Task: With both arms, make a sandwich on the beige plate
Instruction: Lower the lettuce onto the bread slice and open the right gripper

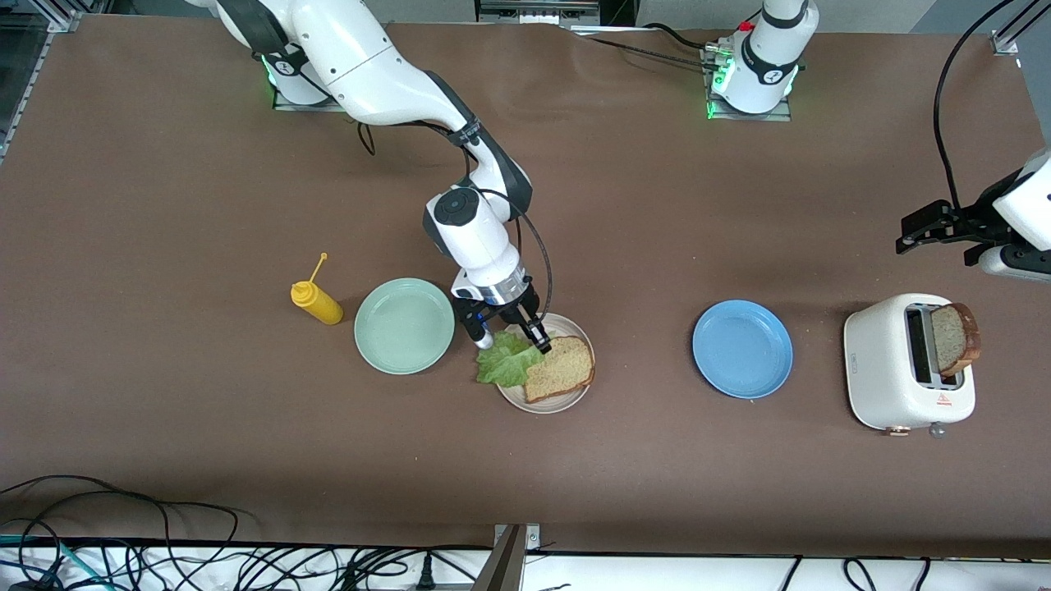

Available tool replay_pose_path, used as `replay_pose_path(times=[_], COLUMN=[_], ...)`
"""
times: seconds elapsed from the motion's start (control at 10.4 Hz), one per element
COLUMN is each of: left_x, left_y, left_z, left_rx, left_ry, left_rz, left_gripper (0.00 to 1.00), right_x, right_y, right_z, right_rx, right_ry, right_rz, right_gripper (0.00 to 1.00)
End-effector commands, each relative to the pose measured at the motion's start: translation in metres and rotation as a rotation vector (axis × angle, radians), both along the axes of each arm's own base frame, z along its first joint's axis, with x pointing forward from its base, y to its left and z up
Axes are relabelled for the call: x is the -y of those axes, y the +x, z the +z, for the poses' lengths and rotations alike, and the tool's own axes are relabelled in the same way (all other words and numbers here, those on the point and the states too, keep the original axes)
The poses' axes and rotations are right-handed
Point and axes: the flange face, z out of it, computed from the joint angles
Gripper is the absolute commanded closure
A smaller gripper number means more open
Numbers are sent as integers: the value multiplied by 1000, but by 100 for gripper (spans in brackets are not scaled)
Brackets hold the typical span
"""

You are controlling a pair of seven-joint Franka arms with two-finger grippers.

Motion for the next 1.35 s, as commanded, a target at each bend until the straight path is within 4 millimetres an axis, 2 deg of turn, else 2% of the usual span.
replay_pose_path(times=[0.0, 0.1, 0.38, 0.48, 0.77, 1.06, 1.25], left_x=[-3, -2, -3, -3, -4, -4, -4], left_y=[1, 1, 1, 1, 2, 2, 2], left_z=[6, 6, 5, 5, 4, 3, 1], left_rx=[11, 11, 9, 9, 7, 5, 2], left_ry=[-19, -19, -18, -15, -7, -7, -7], left_rz=[-18, -18, -18, -19, -18, -17, -17], left_gripper=[0, 0, 0, 0, 0, 0, 0], right_x=[-13, -17, -19, -21, -4, 23, 46], right_y=[0, 2, 3, 2, 11, 12, 16], right_z=[-5, 0, 9, 17, 47, 85, 133], right_rx=[36, 53, 50, 32, -56, -122, -155], right_ry=[55, 49, 63, 42, -119, -395, -426], right_rz=[-29, -11, -21, -11, 24, 274, 308], right_gripper=[56, 1, 0, 0, 0, 0, 0])
